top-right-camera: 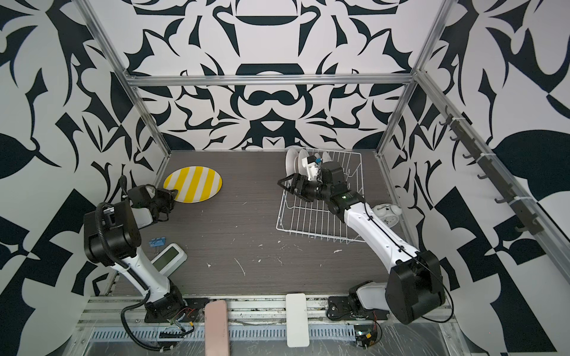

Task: Unload the plates from the dish rack
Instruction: Place a plate at the top-left of the table.

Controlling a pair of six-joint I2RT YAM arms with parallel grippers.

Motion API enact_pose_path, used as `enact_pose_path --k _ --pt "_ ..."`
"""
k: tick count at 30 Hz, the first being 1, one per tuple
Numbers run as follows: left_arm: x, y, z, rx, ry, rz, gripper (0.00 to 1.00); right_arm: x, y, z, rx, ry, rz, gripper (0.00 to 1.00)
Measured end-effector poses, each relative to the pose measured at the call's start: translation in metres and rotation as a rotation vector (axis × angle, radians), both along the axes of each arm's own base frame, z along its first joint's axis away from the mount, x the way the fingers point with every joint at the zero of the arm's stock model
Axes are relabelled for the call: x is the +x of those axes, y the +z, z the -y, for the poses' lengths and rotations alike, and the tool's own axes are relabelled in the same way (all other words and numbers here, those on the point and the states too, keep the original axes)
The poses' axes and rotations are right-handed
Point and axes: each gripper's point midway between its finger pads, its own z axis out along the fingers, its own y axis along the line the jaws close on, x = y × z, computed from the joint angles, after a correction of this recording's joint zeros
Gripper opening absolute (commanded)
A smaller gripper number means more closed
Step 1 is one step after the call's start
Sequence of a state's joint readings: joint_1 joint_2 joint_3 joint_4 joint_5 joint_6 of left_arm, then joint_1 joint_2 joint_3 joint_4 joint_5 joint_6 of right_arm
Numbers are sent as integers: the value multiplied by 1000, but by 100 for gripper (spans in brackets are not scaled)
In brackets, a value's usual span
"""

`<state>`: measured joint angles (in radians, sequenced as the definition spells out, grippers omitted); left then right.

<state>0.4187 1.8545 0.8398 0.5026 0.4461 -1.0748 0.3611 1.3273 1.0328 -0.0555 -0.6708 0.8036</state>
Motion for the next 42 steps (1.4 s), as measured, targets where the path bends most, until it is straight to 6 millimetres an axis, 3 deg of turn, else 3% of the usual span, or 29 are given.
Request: enact_pose_path --k 11,23,42 --pt "-4 -7 -2 7 12 -35 54 2 0 2 -6 -5 7 81" --pt "-10 -15 -5 29 28 -83 74 -3 3 5 -9 -6 17 81" --pt "-26 -2 -13 99 74 -125 84 -16 14 21 -41 -34 61 82"
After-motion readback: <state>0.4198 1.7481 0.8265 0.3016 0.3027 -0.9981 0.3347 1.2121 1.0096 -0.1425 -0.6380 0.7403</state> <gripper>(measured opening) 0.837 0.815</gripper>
